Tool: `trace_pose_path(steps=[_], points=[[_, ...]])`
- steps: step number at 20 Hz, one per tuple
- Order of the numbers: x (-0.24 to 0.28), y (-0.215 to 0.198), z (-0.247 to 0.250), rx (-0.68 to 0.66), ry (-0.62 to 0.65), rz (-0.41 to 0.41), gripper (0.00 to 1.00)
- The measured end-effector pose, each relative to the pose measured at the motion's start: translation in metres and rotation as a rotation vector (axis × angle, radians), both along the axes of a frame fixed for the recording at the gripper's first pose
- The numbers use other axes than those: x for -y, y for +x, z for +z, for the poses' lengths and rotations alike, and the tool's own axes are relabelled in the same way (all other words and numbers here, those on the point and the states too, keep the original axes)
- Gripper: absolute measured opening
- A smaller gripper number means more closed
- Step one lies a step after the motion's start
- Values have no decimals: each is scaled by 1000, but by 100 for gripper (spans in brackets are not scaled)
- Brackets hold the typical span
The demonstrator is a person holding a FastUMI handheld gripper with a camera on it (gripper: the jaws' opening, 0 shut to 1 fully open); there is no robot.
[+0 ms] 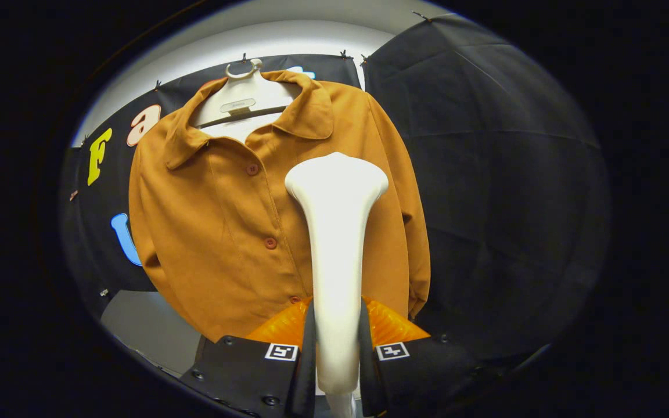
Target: Iron the clothes twice with a garment steamer, once on the left side and once on the right side.
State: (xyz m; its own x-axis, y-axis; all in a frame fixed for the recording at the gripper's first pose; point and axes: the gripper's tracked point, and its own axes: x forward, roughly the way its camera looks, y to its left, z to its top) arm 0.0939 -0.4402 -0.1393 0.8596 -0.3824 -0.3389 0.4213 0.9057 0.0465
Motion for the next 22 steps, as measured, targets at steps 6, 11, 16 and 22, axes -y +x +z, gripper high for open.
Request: trace_pose_path(steps=[6, 11, 16, 22], points=[[12, -6, -49, -99, 45, -23, 34], [19, -21, -86, -177, 87, -39, 34], [18, -32, -115, -238, 118, -47, 34], [15, -49, -148, -314, 147, -51, 34]])
